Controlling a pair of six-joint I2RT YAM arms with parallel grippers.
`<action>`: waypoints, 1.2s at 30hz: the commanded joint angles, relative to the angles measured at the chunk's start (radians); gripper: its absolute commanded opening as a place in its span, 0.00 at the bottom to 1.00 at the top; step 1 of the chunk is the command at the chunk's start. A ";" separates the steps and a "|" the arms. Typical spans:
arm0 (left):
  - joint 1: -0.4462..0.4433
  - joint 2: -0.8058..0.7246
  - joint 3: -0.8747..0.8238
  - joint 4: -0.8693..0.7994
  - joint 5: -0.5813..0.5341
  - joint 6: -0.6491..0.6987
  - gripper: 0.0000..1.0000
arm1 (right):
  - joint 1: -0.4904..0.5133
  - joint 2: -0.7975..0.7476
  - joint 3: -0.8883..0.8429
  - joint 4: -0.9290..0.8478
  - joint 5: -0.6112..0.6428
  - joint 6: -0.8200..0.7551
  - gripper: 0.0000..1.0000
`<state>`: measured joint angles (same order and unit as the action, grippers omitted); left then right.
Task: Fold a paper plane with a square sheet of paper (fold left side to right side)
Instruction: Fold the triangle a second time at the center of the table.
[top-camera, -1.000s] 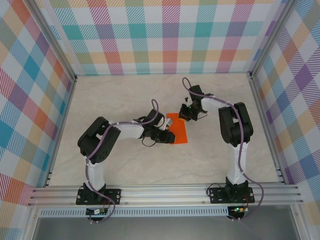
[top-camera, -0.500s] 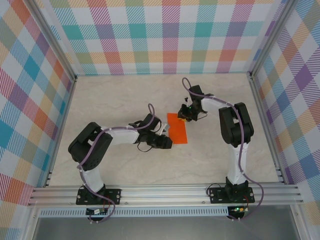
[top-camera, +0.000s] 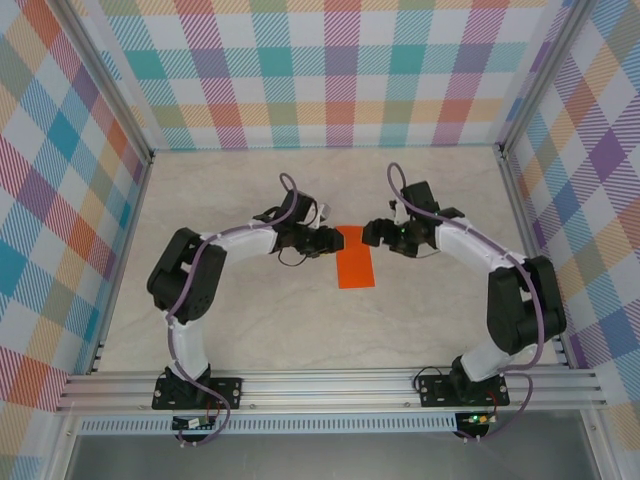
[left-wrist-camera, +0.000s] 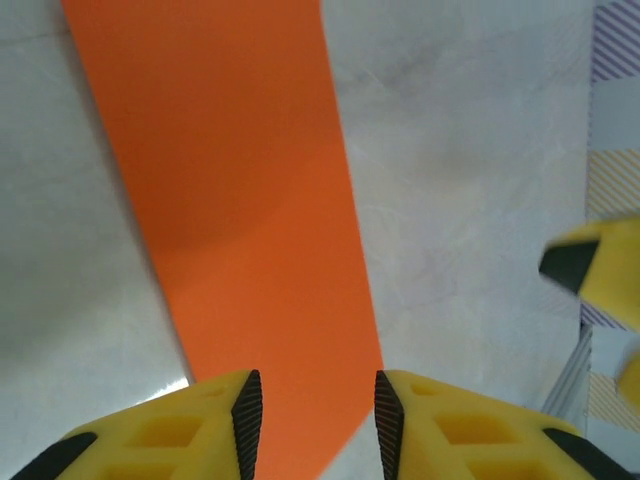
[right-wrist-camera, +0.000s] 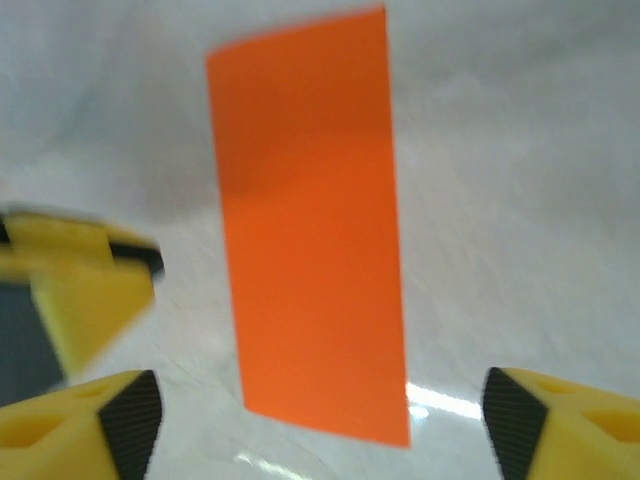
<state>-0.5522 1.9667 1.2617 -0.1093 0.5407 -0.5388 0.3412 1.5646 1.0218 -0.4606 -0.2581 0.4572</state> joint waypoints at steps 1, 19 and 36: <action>0.027 0.083 0.090 -0.037 -0.021 -0.020 0.34 | 0.004 -0.090 -0.096 -0.015 -0.012 0.004 0.94; 0.046 0.219 0.178 -0.061 -0.010 -0.018 0.31 | 0.003 -0.080 -0.154 0.008 -0.068 0.070 1.00; 0.018 0.205 0.206 -0.155 -0.081 0.048 0.32 | -0.001 0.241 0.016 0.177 -0.283 0.253 0.79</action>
<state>-0.5240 2.1719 1.4651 -0.1829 0.4850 -0.5076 0.3412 1.7706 1.0012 -0.3138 -0.4850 0.6704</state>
